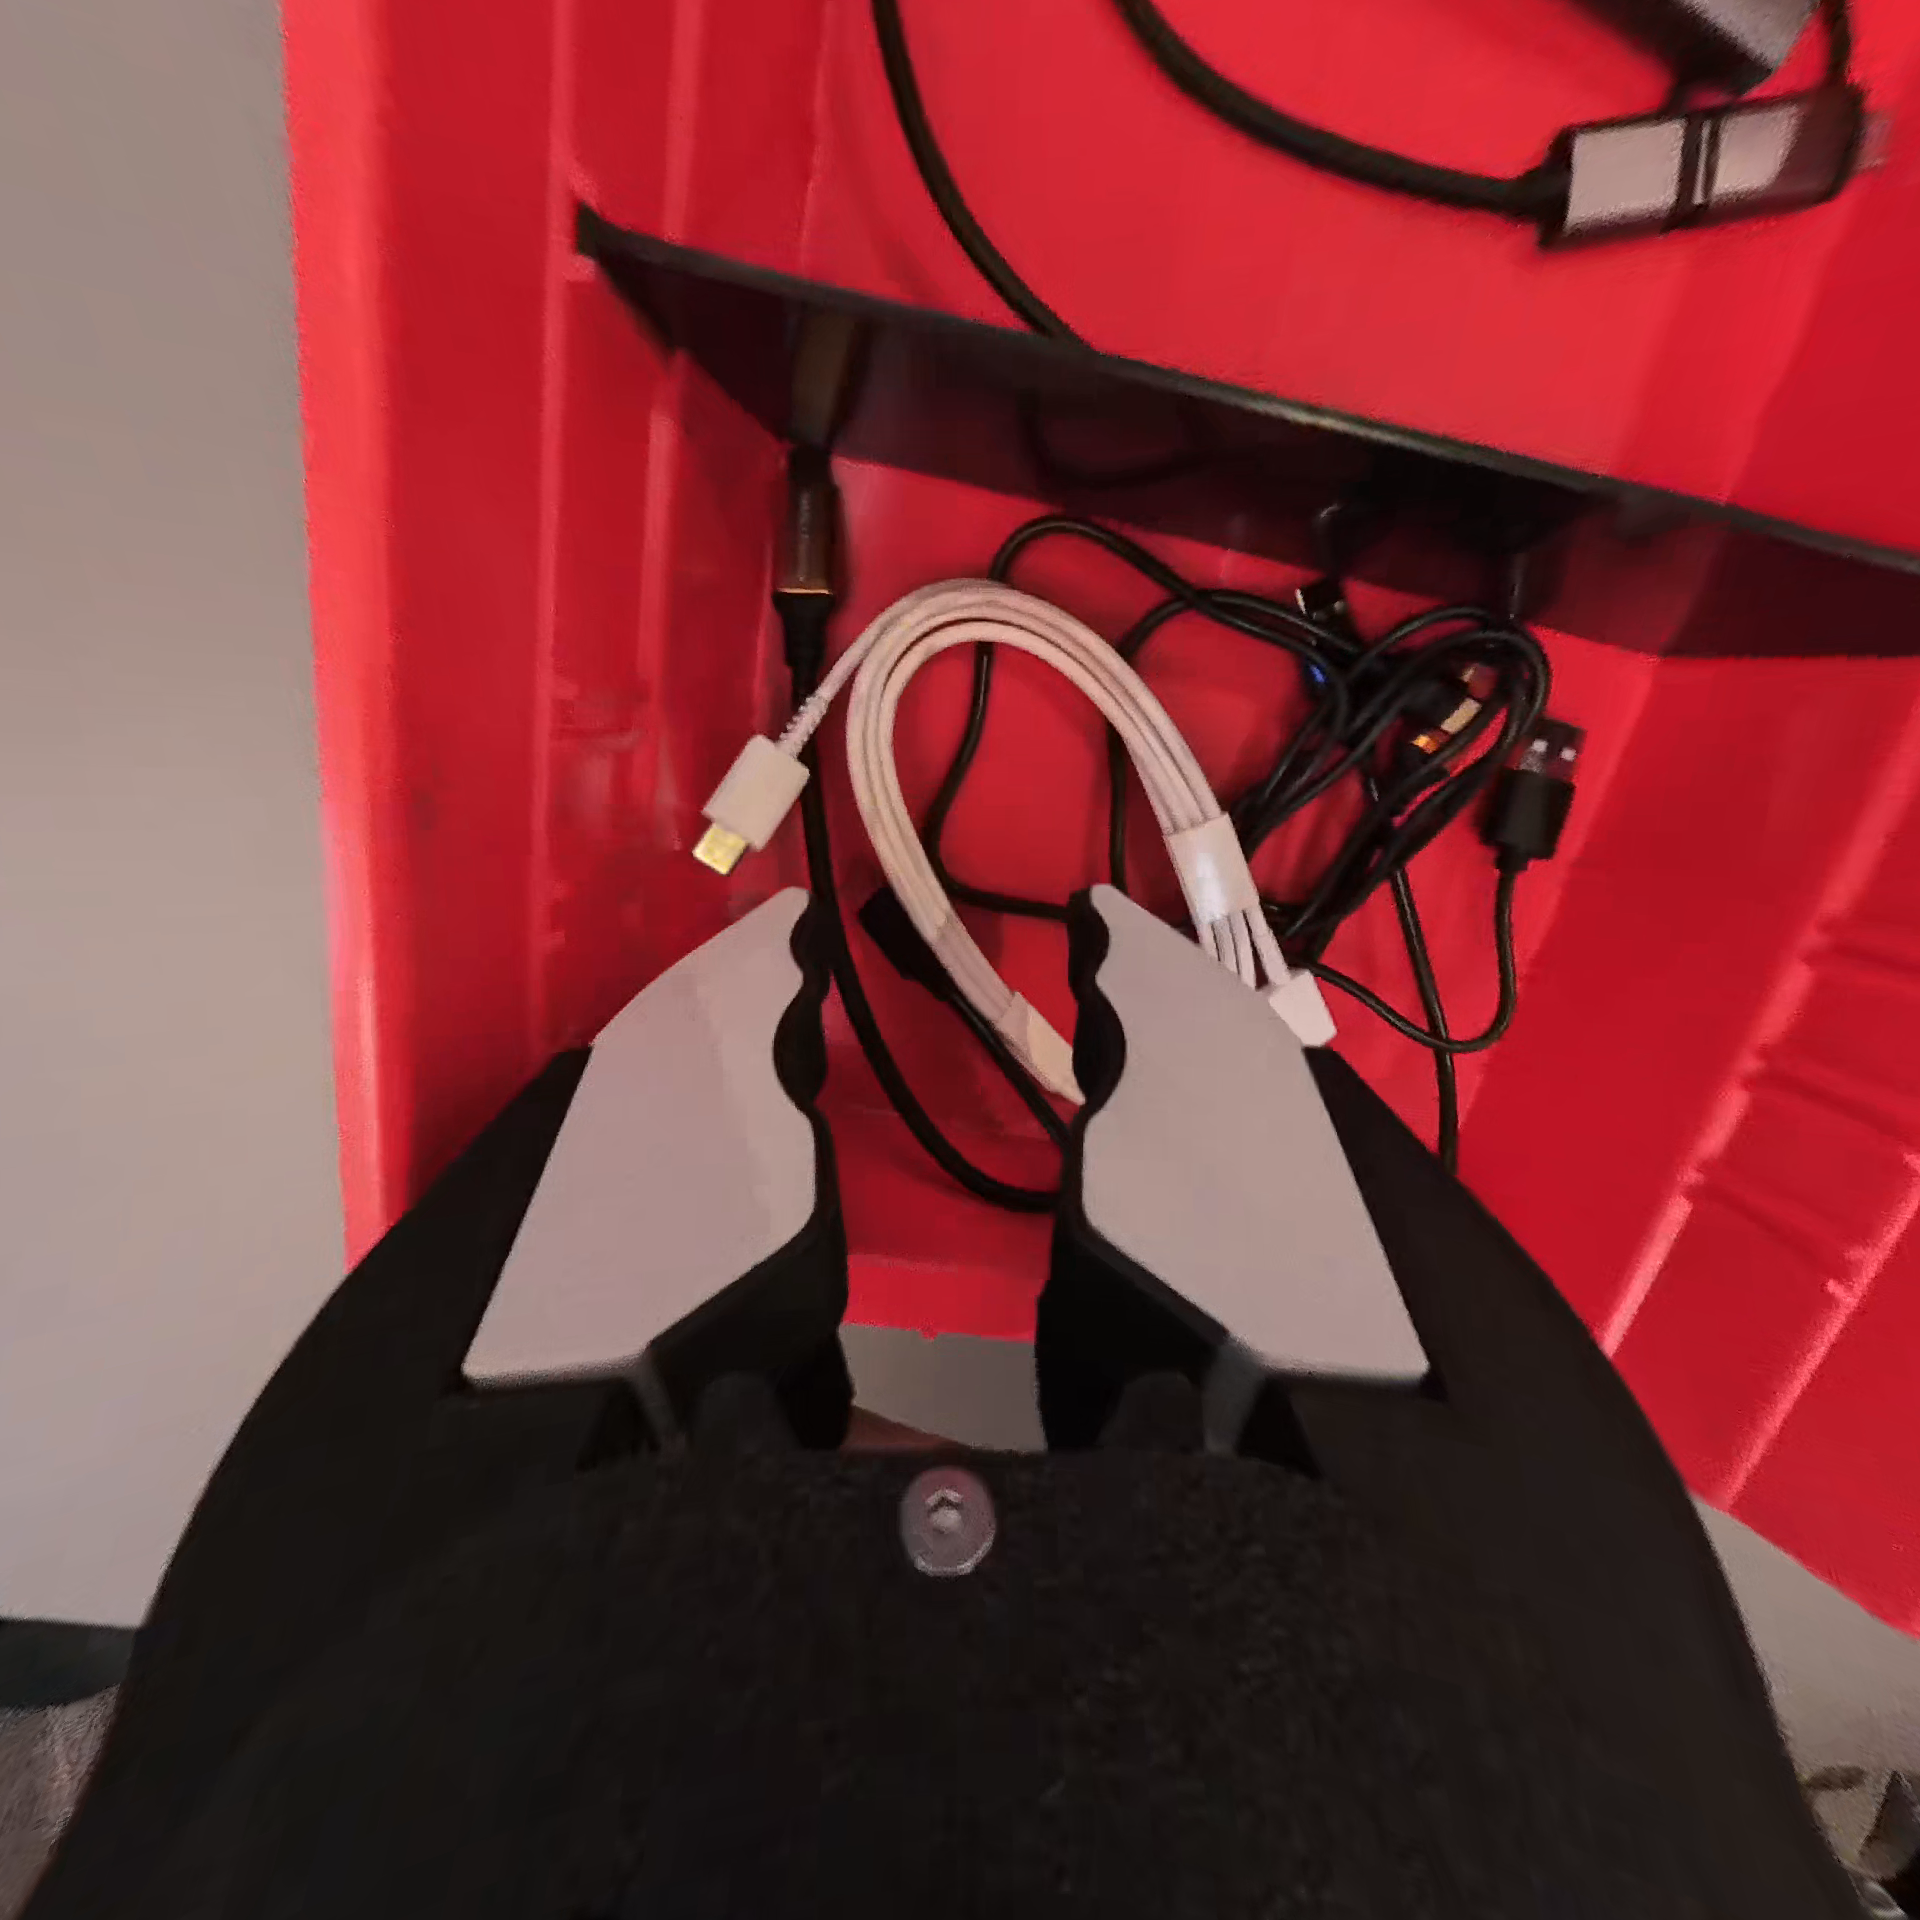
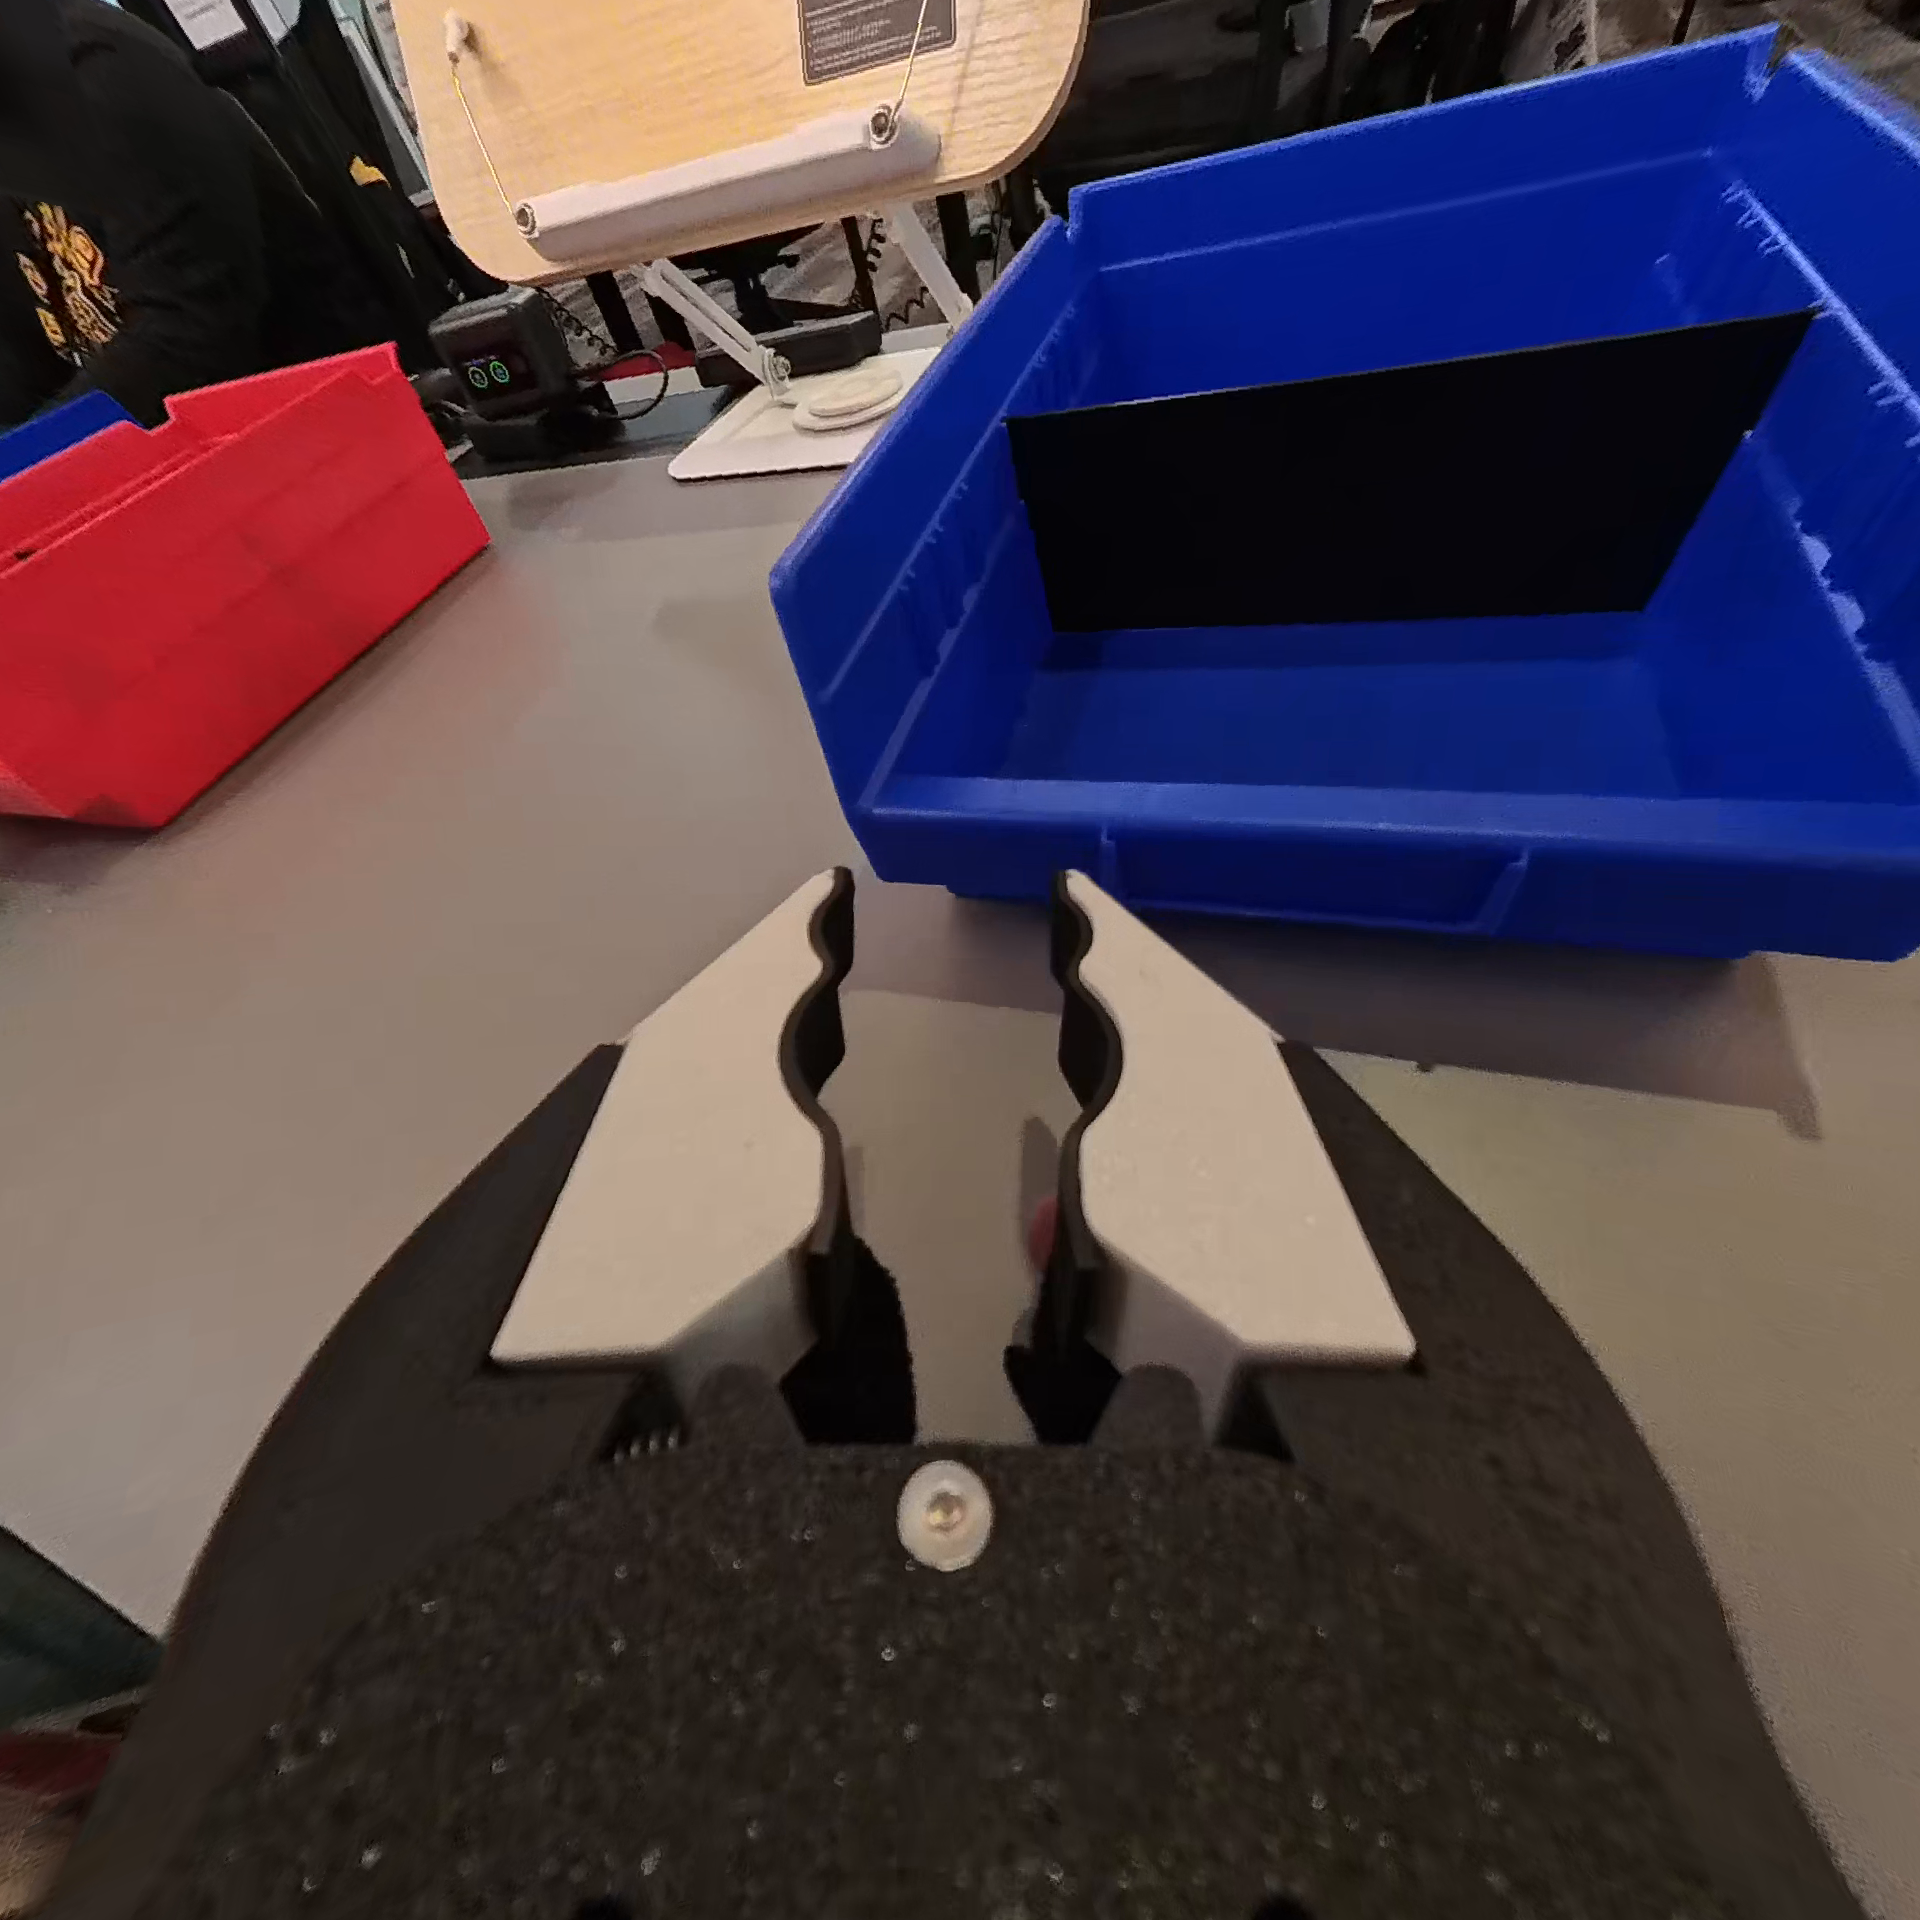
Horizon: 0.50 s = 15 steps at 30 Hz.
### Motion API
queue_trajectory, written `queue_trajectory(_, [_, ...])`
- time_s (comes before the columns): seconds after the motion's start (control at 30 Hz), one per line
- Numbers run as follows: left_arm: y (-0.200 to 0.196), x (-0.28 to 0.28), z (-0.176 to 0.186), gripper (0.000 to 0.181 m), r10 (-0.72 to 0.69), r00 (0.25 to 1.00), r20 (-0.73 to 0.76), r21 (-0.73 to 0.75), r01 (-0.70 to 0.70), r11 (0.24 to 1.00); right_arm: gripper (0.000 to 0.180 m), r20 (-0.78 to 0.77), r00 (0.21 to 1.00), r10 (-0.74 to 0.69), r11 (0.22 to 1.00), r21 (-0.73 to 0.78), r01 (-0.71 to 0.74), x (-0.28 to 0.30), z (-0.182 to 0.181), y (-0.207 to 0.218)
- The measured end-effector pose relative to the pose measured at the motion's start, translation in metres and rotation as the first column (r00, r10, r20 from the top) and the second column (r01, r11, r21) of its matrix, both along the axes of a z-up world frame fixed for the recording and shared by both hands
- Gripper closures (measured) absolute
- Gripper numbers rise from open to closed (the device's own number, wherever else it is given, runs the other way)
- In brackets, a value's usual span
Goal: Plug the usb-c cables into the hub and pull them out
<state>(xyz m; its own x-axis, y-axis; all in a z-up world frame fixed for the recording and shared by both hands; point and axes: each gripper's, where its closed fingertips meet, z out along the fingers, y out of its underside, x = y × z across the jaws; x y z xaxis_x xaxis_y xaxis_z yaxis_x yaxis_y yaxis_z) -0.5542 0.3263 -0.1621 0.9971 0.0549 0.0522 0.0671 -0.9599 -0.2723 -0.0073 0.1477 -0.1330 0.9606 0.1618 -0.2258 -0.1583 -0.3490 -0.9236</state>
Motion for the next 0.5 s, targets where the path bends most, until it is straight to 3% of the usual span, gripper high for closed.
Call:
queue_trajectory(0.23, [0.001, 0.000, -0.031, 0.157, 0.014, 0.996, -0.087, -0.117, -0.024, 0.993, 0.142, -0.074, 0.997, 0.013, 1.000, -0.022, -0.014, 0.004, -0.004, -0.002])
queue_trajectory(0.33, [0.005, 0.001, -0.030, 0.170, 0.038, 0.995, -0.089, -0.093, -0.046, 0.995, 0.142, -0.105, 0.994, 0.009, 0.999, -0.031, -0.012, 0.007, -0.006, -0.003])
queue_trajectory(0.5, [0.011, 0.004, -0.005, 0.177, 0.042, 0.998, -0.051, 0.031, -0.040, 0.999, 0.143, -0.122, 0.993, 0.001, 0.999, -0.036, -0.005, 0.010, -0.006, -0.005])
